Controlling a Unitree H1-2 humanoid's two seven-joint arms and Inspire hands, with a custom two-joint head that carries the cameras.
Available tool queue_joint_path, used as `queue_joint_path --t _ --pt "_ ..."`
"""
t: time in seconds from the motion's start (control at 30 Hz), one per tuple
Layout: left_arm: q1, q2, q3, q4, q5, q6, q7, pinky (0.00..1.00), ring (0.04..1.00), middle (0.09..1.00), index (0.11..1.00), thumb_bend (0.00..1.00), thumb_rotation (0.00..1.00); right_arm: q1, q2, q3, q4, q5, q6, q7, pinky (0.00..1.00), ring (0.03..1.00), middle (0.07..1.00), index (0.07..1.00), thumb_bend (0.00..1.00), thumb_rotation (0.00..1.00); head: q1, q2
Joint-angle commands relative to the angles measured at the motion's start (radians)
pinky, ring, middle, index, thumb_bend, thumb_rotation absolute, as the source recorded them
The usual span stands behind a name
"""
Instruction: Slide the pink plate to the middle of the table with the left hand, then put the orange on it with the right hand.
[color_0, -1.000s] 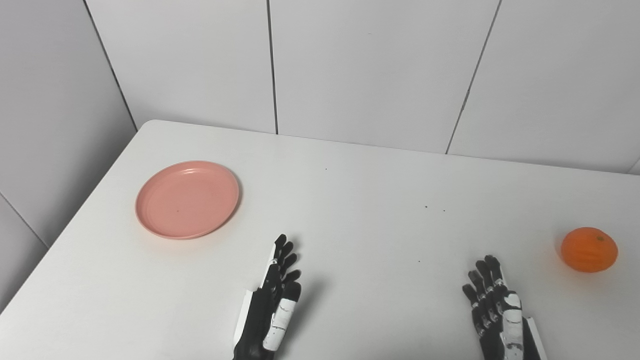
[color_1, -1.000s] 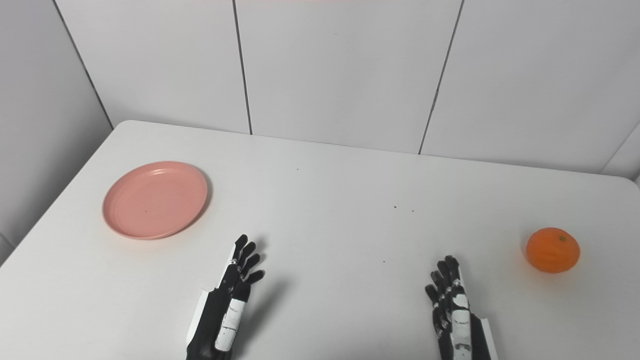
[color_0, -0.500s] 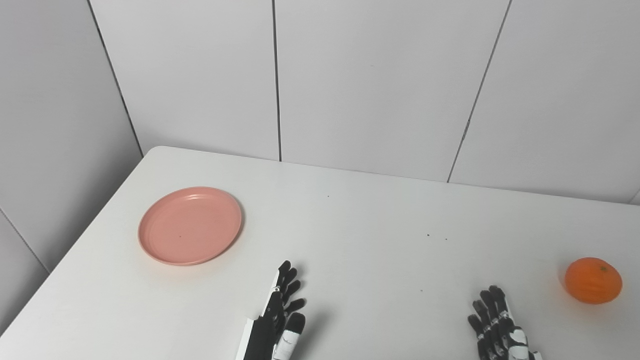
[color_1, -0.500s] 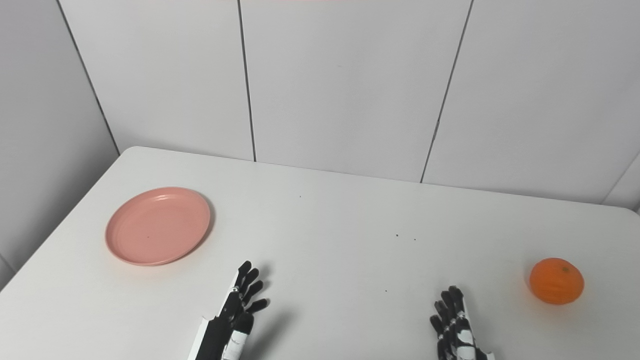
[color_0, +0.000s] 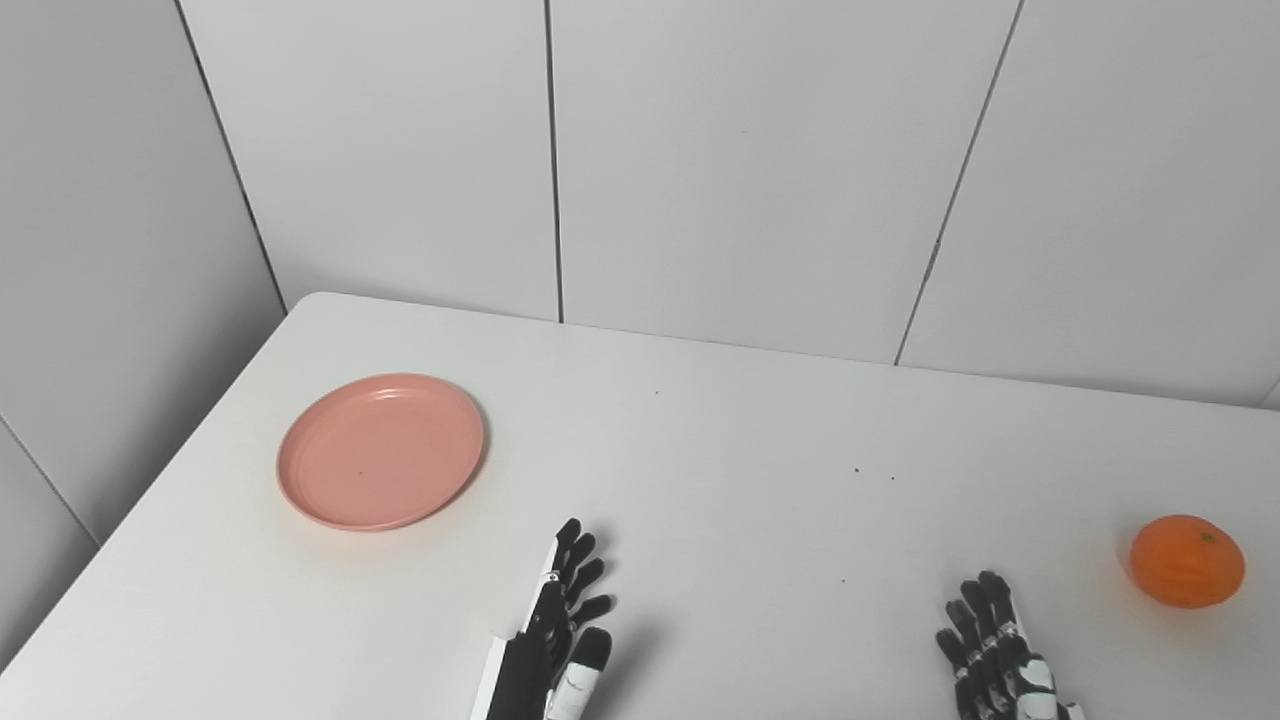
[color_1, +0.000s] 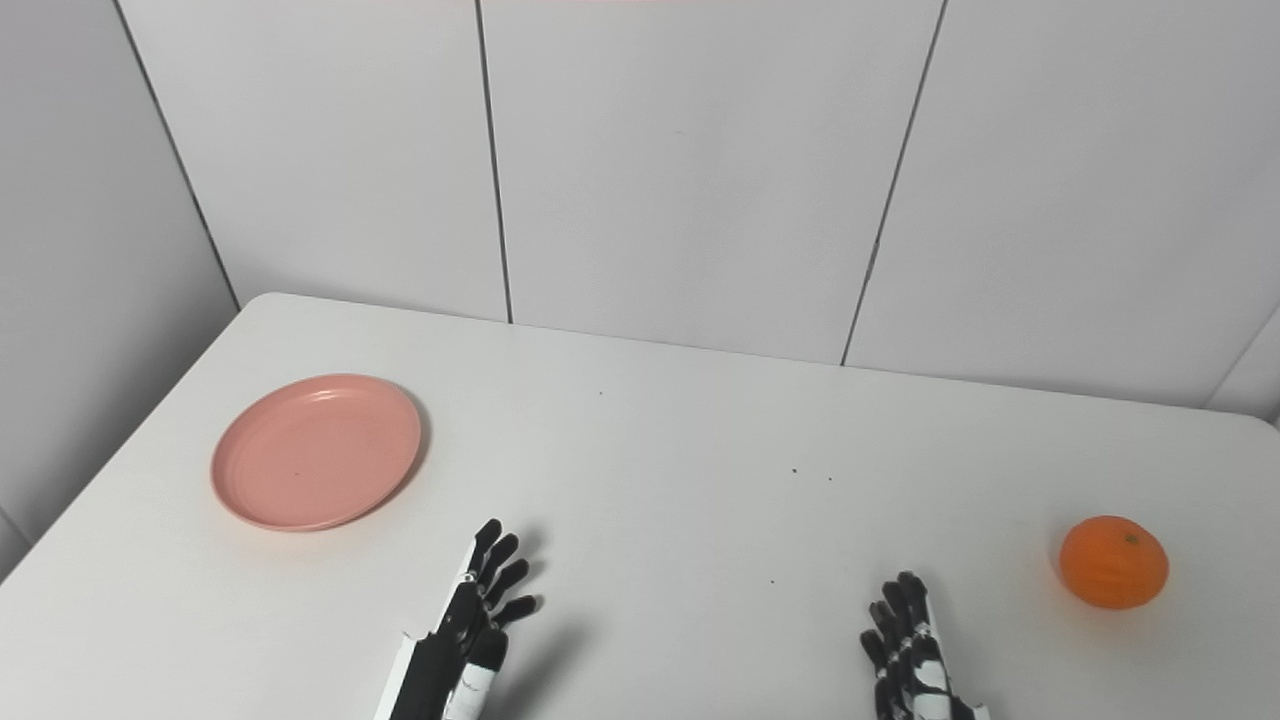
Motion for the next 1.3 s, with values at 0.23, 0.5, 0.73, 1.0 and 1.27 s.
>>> queue_joint_path --t 0.23,0.5,0.73,1.0,1.27 --pt "0.138 0.065 0.016 -0.017 -0.092 -0.01 -0.02 0.82 0.883 0.883 0.871 0.96 0.93 0.167 -0.032 0.003 0.017 0.023 -0.054 0.015 1.0 1.0 1.0 1.0 0.87 1.0 0.007 -0.009" --pt "0.07 0.072 0.026 -0.155 -0.18 0.081 -0.053 0.82 0.884 0.887 0.862 0.98 0.9 0.162 -0.029 0.008 0.023 0.013 -0.056 0.01 1.0 1.0 1.0 1.0 0.85 1.0 0.011 -0.002" --pt "-0.06 0.083 0.096 -0.262 -0.271 0.231 -0.071 0.82 0.872 0.862 0.819 1.0 0.91 0.164 -0.018 0.015 0.016 0.002 -0.056 0.002 1.0 1.0 1.0 1.0 0.87 1.0 0.007 -0.002" --pt "-0.236 0.122 0.193 -0.338 -0.374 0.412 -0.087 0.75 0.798 0.783 0.741 1.0 0.92 0.167 -0.014 0.016 0.013 -0.001 -0.062 0.005 1.0 1.0 1.0 1.0 0.88 1.0 -0.001 0.0" --pt "-0.35 0.167 0.241 -0.336 -0.352 0.421 -0.034 0.92 0.828 0.8 0.754 1.0 0.99 0.168 -0.016 0.018 0.013 -0.002 -0.064 0.003 1.0 1.0 1.0 1.0 0.89 1.0 -0.006 0.005"
